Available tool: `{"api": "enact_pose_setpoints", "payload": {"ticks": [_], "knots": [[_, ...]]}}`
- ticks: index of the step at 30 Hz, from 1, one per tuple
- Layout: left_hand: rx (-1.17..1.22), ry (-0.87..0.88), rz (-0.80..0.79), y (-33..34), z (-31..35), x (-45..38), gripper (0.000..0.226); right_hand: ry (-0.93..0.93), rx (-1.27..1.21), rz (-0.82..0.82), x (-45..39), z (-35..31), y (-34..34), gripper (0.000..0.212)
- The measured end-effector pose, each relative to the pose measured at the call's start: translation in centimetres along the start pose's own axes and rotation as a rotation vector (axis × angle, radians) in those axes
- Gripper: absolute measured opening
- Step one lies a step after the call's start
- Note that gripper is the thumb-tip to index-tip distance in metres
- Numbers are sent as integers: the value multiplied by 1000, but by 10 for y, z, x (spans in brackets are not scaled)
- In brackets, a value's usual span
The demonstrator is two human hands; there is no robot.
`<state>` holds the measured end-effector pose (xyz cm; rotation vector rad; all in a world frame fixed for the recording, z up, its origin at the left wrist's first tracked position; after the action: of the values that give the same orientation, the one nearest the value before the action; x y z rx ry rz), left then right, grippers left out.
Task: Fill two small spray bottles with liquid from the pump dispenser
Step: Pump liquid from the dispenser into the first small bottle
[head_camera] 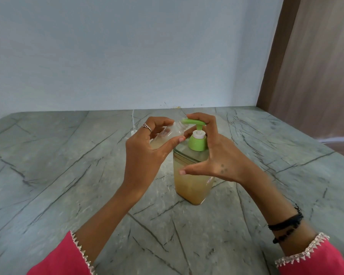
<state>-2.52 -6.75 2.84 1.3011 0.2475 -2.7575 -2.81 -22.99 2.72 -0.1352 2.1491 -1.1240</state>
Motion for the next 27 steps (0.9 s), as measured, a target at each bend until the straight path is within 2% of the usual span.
{"api": "enact_pose_setpoints", "payload": {"ticks": [5, 12, 27], "knots": [[-8, 14, 2, 0, 0, 0, 31, -18, 16, 125, 2, 0, 7, 83], [-4, 6, -3, -1, 0, 0, 30, -63, -86, 284, 0, 3, 13, 72], [30, -29, -10, -1, -2, 0, 31, -27, -142, 284, 3, 4, 13, 68]]}}
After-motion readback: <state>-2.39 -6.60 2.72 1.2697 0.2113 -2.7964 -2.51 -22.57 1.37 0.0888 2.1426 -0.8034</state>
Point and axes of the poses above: each hand's wrist, its own x-axis away from the middle knuckle, its own y-axis out of the palm, z = x × y, the point moved 2 cm from there along -x, towards the middle knuckle, and after that the axes turned 9 degrees about x, right-handed, at the moved point
